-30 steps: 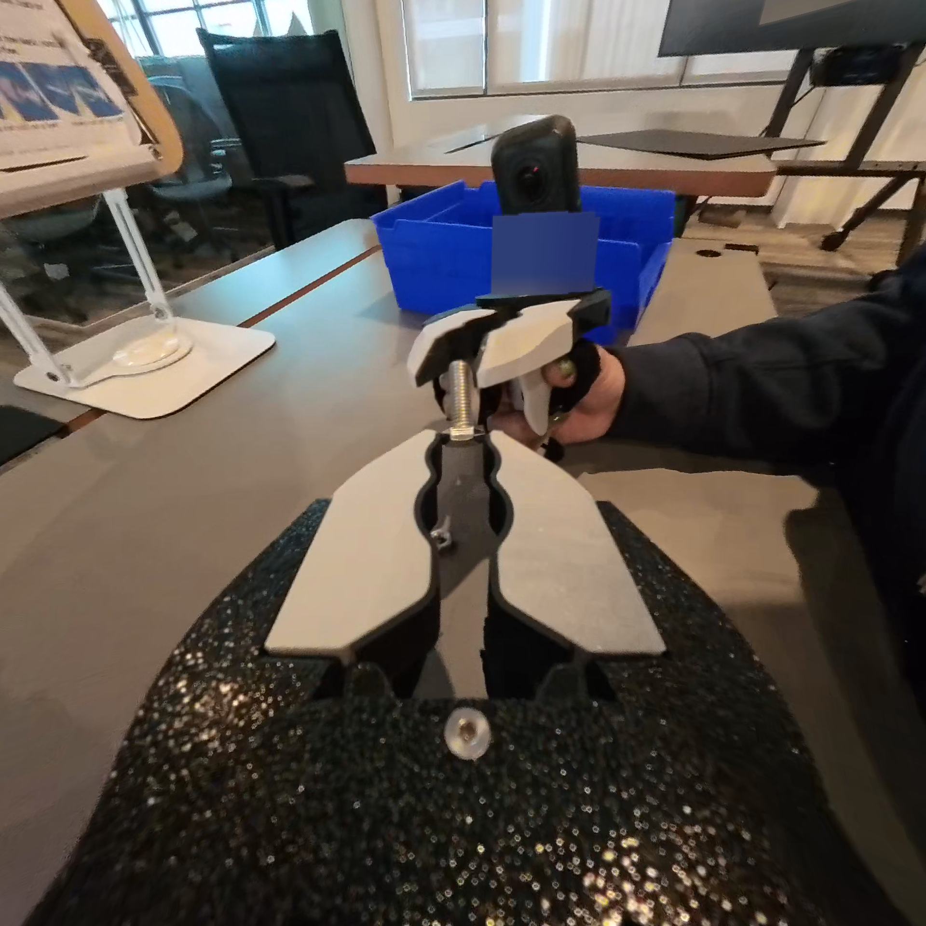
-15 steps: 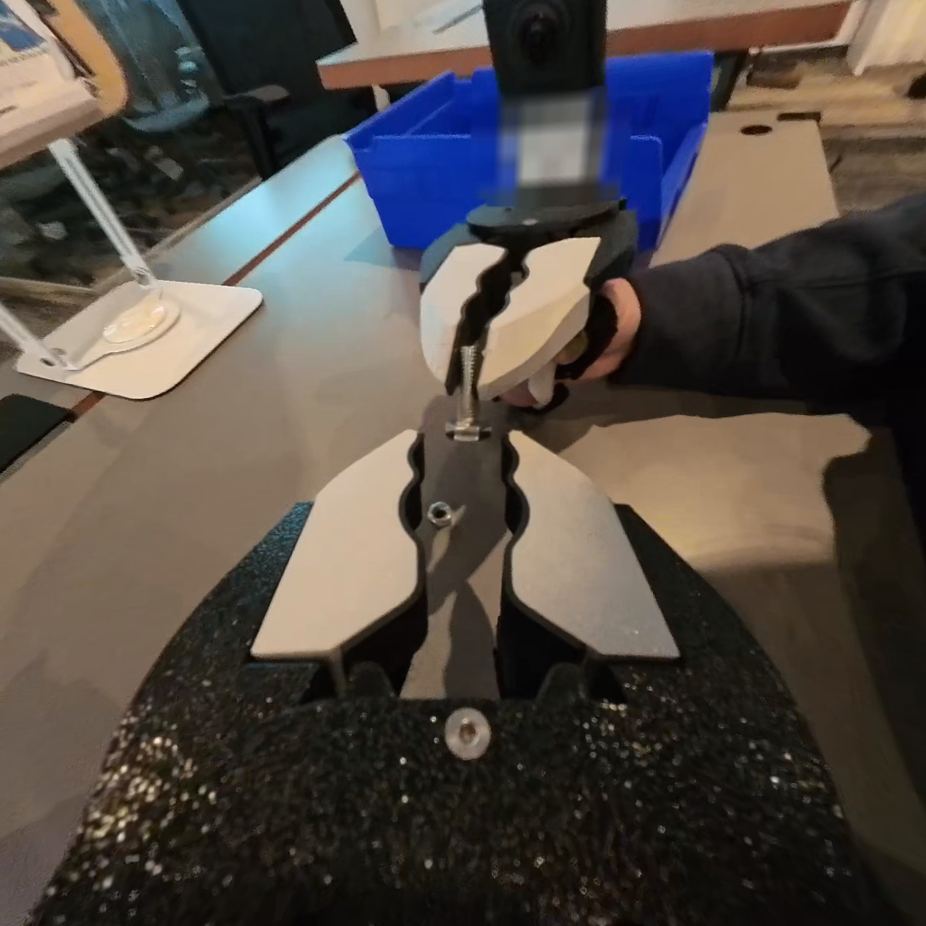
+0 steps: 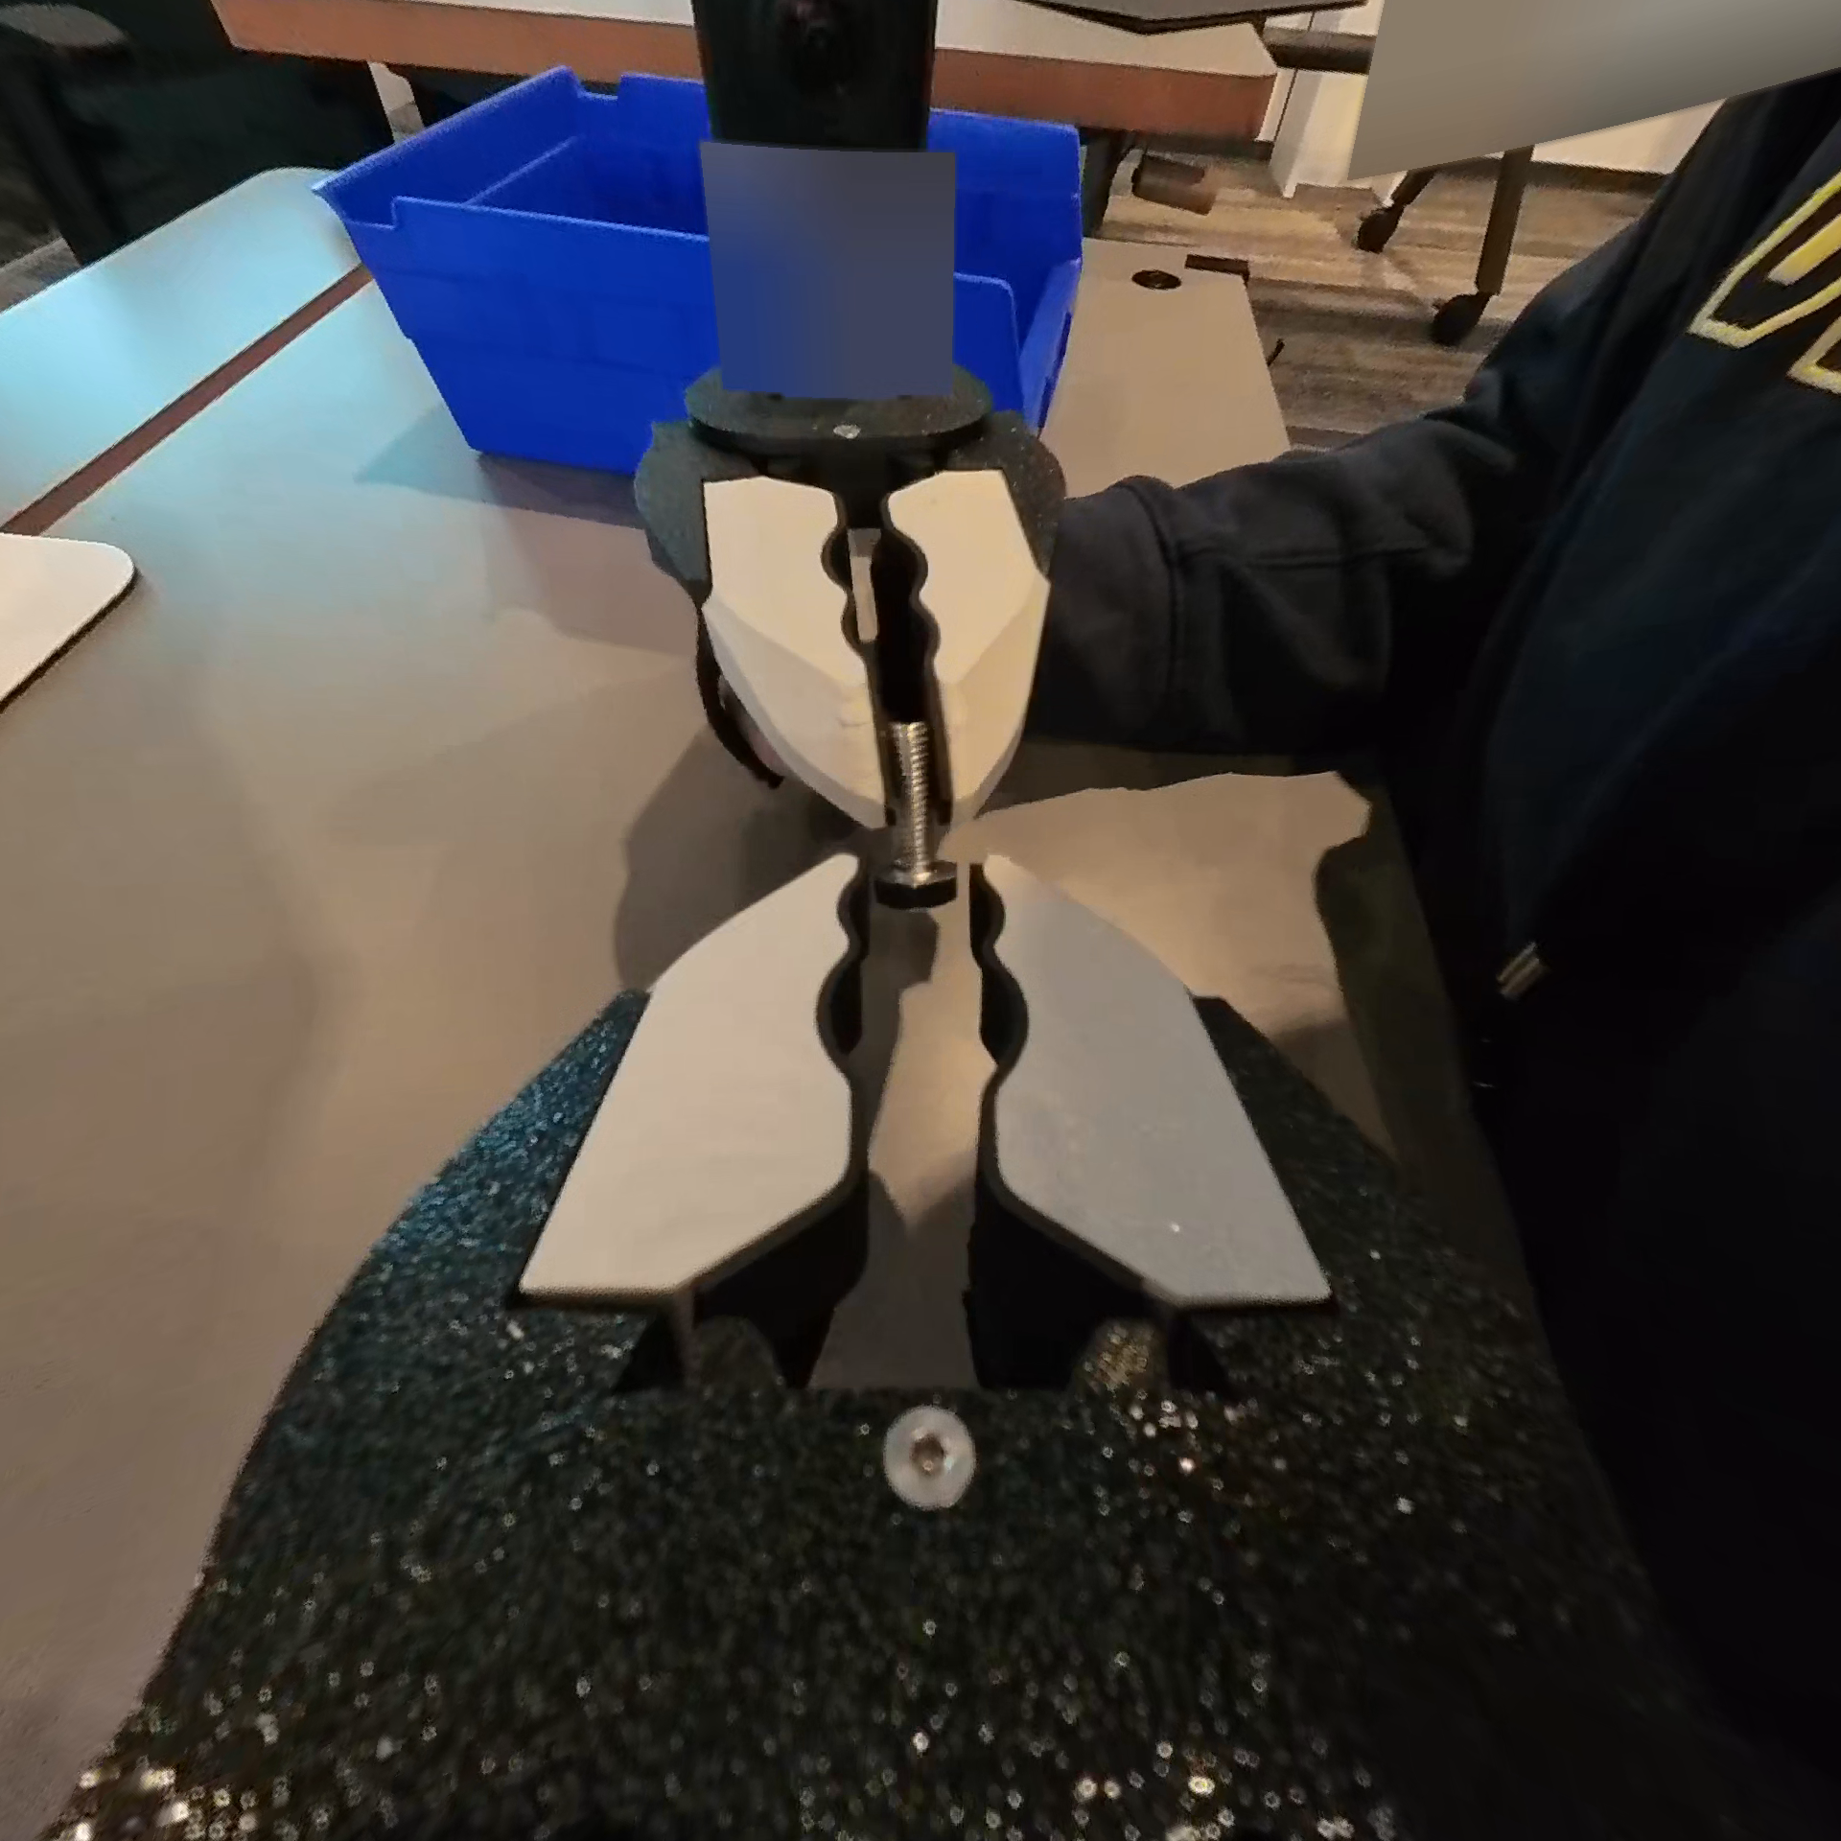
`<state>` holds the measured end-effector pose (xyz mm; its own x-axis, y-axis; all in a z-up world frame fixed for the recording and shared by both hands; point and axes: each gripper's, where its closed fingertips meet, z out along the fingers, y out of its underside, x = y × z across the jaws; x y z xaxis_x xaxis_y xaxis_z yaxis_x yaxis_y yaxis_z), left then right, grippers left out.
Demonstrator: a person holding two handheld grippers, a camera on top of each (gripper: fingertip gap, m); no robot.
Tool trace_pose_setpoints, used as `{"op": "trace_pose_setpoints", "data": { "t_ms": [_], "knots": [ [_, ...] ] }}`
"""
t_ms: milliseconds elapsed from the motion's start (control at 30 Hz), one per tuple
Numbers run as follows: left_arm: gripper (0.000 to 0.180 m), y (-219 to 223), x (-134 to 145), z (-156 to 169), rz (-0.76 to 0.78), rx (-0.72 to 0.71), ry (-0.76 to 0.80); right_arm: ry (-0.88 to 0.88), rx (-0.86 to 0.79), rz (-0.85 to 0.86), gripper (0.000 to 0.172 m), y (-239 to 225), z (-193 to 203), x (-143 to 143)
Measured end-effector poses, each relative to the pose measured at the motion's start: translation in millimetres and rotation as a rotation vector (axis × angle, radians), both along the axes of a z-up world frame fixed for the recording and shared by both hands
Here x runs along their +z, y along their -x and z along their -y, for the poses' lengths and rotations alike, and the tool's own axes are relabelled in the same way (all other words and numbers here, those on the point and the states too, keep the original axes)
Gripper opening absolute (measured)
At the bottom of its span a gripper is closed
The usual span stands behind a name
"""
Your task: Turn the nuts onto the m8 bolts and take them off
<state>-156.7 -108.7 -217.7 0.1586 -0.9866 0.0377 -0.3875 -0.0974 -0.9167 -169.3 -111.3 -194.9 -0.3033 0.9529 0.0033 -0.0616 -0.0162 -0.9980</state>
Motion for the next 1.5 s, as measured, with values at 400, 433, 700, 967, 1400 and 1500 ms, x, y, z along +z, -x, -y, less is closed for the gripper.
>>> {"op": "trace_pose_setpoints", "data": {
  "t_ms": [400,433,700,967,1400,1500],
  "knots": [
    [0.014,-2,8,5,0.101,-0.037,0.052,-0.004,0.024,-0.051,0.007,-2,4,7],
    [0.014,-2,9,5,0.110,-0.038,0.053,-0.003,0.025,-0.056,0.007,-2,4,8],
    [0.014,-2,10,4,0.141,-0.033,0.060,-0.002,0.016,-0.064,0.007,-2,2,9],
    [0.014,29,11,-46,0.143,0.340,-0.119,-0.058,-0.424,0.224,0.025,-13,-69,-30],
    [0.014,39,25,-118,0.414,0.570,-0.226,-0.144,-0.490,0.754,0.024,-4,-74,-110],
    [0.014,36,25,-126,0.456,0.541,-0.205,-0.152,-0.489,0.784,0.018,-4,-73,-114]
  ]
}}
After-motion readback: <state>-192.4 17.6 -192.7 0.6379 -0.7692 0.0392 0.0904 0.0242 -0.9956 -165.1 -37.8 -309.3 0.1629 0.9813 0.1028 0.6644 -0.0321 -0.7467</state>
